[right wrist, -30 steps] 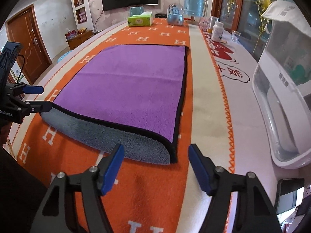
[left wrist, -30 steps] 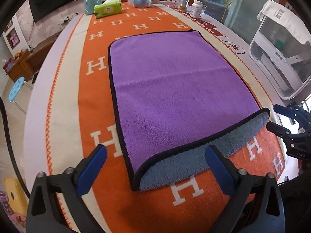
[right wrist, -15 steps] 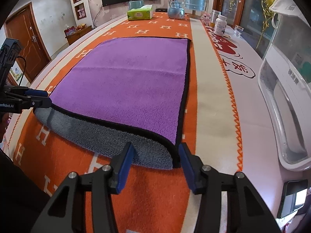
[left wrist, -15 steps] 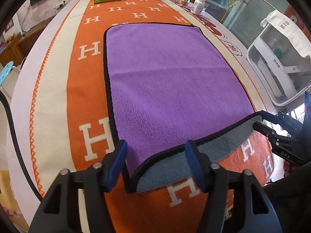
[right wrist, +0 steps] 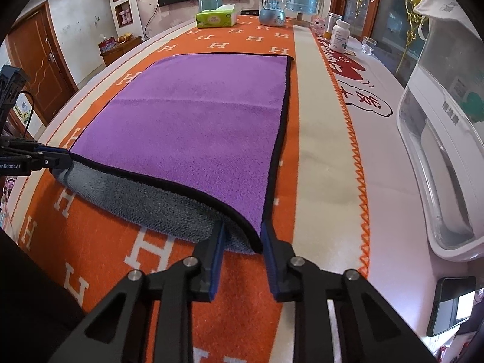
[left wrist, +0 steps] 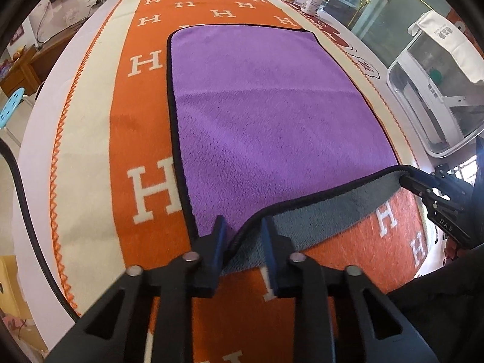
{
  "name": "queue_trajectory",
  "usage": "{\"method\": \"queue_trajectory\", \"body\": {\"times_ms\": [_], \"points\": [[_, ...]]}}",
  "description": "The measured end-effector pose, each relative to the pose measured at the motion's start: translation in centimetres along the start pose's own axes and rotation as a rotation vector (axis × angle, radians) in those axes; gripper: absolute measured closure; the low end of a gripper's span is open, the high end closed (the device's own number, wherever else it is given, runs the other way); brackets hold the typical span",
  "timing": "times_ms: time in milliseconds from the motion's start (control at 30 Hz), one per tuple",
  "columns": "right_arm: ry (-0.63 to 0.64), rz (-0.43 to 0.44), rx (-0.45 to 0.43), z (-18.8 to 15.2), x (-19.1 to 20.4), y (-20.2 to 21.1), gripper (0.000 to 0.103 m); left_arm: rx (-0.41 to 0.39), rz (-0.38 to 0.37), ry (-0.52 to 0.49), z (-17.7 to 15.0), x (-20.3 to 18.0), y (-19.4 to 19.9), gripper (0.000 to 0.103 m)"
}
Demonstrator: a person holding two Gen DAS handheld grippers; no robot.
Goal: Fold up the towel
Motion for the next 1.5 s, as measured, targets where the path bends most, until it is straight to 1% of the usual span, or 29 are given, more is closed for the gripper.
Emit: {"method": "queue_trajectory", "body": {"times_ms": [33, 67, 167, 300, 533, 933, 1100, 1233, 1400, 1500], "points": [[0.001, -0.001, 0.000, 0.0, 0.0, 0.0, 0.083, 0.001, 0.002, 0.002, -0.1, 0.0, 0.0, 0.090], [0.000, -0.001, 0.002, 0.0, -0.1, 0.0, 0.086, 0.001, 0.004, 0.000, -0.2, -0.1, 0.0, 0.093], [-0.003, -0.002, 0.003, 0.0, -0.2, 0.1, 0.090, 0.004, 0.019, -0.021, -0.2, -0.2, 0.0, 0.094], [0.008, -0.003, 0.010, -0.2, -0.2, 0.2, 0.098, 0.013, 0.024, -0.010, -0.4, -0.2, -0.1, 0.095], [0.018, -0.004, 0.007, 0.1, -0.1, 0.3, 0.099, 0.002, 0.038, -0.004, -0.6, -0.1, 0.4, 0.096], [-0.005, 0.042, -0.002, 1.1, 0.2, 1.2, 0.099, -0.034, 0.056, 0.002, -0.3, 0.2, 2.1, 0.097], [-0.002, 0.068, 0.000, 2.3, 0.7, 2.3, 0.099, -0.046, 0.088, -0.003, 0.7, 0.5, 3.4, 0.097], [0.008, 0.084, -0.016, 4.0, 1.0, 3.6, 0.099, -0.070, 0.111, -0.010, 2.1, 0.7, 5.1, 0.097], [0.029, 0.088, -0.051, 7.0, 1.4, 4.9, 0.099, -0.128, 0.169, -0.028, 5.0, 1.3, 8.0, 0.097], [0.033, 0.085, -0.076, 8.8, 1.5, 5.4, 0.099, -0.161, 0.185, -0.034, 6.9, 1.7, 9.4, 0.098]]}}
Point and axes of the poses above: each gripper's, at about its wrist camera, not at the fingertips, and y roughly against the way its jaws point, x to its left, z to its top, the point moved 10 cm from there along -y, roughly the way its jaws point, and after that the axes turned 14 degrees about -y, right-handed, at the moved point
